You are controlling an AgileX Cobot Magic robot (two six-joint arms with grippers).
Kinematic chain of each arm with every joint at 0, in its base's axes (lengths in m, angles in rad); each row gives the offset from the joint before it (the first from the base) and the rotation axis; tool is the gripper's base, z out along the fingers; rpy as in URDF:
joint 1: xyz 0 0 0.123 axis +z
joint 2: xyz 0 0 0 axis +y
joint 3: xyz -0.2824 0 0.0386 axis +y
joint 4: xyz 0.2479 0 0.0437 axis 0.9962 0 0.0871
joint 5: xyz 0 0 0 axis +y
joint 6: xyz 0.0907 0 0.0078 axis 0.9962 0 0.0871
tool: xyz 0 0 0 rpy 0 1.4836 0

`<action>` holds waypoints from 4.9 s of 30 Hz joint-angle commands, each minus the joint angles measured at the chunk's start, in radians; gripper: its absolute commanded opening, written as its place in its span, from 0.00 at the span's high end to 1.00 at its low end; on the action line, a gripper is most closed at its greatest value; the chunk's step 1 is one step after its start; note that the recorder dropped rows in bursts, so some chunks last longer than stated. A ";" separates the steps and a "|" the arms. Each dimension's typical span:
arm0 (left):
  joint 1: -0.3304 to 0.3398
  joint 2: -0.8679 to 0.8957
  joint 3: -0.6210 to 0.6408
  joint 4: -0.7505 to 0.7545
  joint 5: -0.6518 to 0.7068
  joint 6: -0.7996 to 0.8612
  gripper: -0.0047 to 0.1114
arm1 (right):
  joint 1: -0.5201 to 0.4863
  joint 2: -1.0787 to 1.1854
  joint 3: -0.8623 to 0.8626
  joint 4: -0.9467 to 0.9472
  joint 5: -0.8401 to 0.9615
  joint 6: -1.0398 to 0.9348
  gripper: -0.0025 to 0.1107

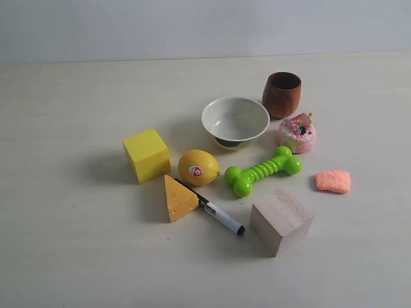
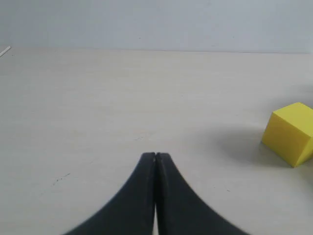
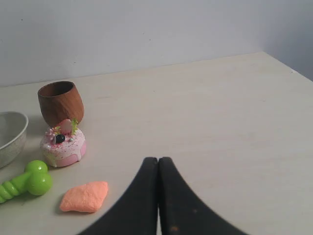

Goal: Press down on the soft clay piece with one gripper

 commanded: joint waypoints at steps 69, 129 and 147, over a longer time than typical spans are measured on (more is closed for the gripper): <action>-0.005 -0.006 -0.002 -0.004 -0.008 -0.002 0.96 | 0.009 0.424 -0.595 0.059 -0.069 -0.124 0.98; -0.005 -0.006 -0.002 -0.004 -0.008 -0.002 0.96 | 0.268 1.707 -1.073 0.189 0.433 -0.161 0.98; -0.005 -0.006 -0.002 -0.004 -0.008 -0.002 0.96 | 0.268 1.823 -1.071 0.106 0.434 -0.075 0.98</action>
